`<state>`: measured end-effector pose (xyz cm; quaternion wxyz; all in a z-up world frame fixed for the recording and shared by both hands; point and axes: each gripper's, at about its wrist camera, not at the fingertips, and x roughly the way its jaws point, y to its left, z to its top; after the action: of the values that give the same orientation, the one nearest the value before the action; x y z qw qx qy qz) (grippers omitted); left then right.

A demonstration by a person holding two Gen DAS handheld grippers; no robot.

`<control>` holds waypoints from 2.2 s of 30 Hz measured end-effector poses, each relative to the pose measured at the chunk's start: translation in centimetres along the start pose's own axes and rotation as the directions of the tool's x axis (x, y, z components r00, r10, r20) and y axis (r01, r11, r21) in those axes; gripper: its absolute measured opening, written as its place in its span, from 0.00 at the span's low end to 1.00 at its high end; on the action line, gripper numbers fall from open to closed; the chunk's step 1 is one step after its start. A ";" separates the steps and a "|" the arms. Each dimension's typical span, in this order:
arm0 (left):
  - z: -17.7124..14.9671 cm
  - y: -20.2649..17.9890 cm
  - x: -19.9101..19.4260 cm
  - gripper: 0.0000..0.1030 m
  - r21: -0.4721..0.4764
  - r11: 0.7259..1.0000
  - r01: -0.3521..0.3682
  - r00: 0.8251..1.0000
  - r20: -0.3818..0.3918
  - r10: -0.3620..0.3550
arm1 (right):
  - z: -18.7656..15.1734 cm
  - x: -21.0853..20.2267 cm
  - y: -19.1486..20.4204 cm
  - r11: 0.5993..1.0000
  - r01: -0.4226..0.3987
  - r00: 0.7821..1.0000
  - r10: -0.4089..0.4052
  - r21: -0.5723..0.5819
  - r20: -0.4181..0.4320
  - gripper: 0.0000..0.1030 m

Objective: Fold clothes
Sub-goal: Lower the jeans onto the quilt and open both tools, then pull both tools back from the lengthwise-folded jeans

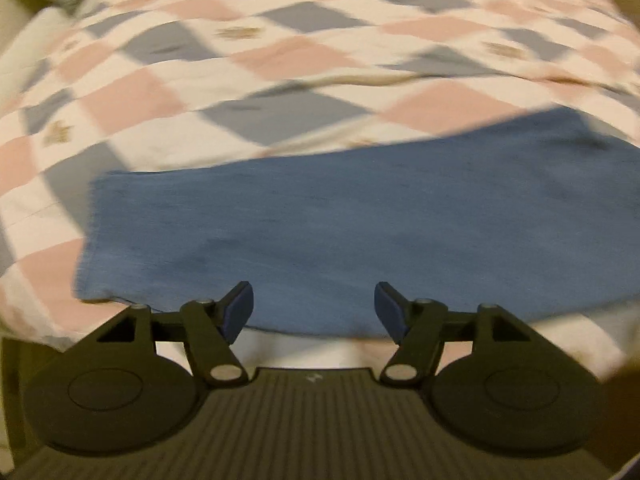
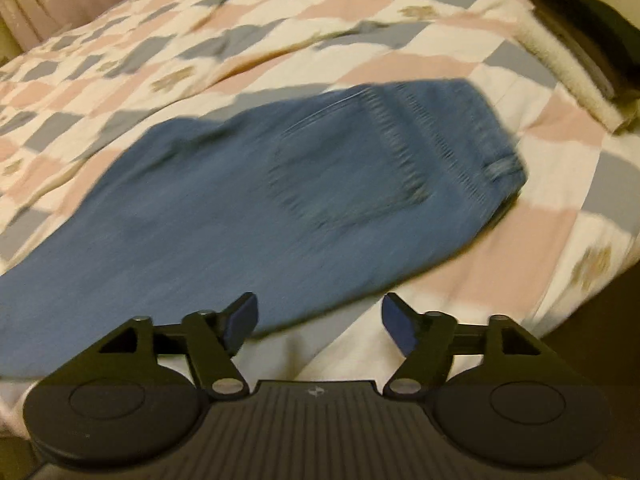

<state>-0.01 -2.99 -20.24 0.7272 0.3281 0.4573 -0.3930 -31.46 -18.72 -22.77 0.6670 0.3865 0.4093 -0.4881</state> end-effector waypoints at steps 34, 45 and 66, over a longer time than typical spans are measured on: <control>-13.0 9.4 -23.5 0.91 0.136 0.988 0.070 0.948 0.300 -0.108 | -15.9 -24.4 12.8 0.998 -0.007 0.958 0.027 -0.070 0.285 0.98; -14.6 12.9 -24.6 0.93 0.039 0.996 0.081 0.956 0.280 -0.089 | -15.3 -25.9 16.6 0.980 0.027 0.964 0.027 -0.196 0.263 0.98; -10.0 11.3 -18.3 0.94 -0.015 0.999 0.038 0.979 0.202 -0.035 | -8.0 -21.0 13.9 0.977 0.013 0.964 0.045 -0.214 0.263 0.98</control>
<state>0.81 15.72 -5.66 0.7655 0.2713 0.3908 -0.4333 -23.36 -1.28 -4.73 0.7575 0.2465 0.3631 -0.4833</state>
